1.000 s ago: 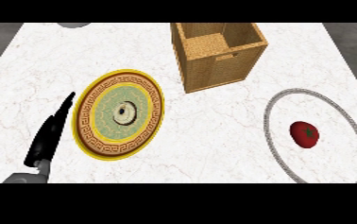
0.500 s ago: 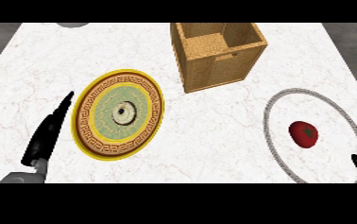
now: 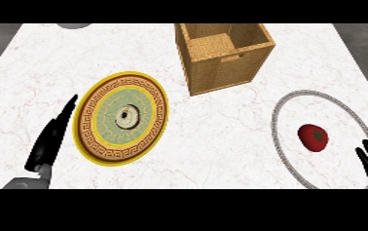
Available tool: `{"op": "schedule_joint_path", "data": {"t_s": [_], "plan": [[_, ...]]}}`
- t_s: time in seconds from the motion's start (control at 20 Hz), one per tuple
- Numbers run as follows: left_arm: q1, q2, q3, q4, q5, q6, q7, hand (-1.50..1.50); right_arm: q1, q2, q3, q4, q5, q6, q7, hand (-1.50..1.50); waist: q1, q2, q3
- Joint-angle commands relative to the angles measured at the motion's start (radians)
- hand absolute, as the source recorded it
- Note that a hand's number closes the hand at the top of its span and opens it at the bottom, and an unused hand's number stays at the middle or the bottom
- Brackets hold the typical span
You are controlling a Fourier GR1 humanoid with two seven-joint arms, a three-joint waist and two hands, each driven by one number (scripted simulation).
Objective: Pick the tomato from the placemat and place it in the basket
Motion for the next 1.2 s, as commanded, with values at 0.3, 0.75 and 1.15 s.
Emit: {"op": "schedule_joint_path", "data": {"t_s": [0.3, 0.75, 1.15], "plan": [[0.016, -0.014, 0.009, 0.018, -0.001, -0.014, -0.005, 0.0, -0.174, 0.073, 0.017, 0.138, -0.028, -0.07, -0.018, -1.5, 0.025, 0.005, 0.022], [0.022, -0.031, -0.002, -0.009, -0.036, 0.0, 0.027, 0.0, -0.211, 0.08, 0.056, 0.217, 0.11, -0.074, 0.049, 1.5, 0.028, 0.005, 0.021], [-0.002, -0.04, 0.01, 0.042, -0.045, -0.005, -0.013, 0.0, -0.261, 0.056, 0.103, 0.31, 0.127, -0.038, -0.018, 1.5, 0.026, 0.007, 0.022]]}}
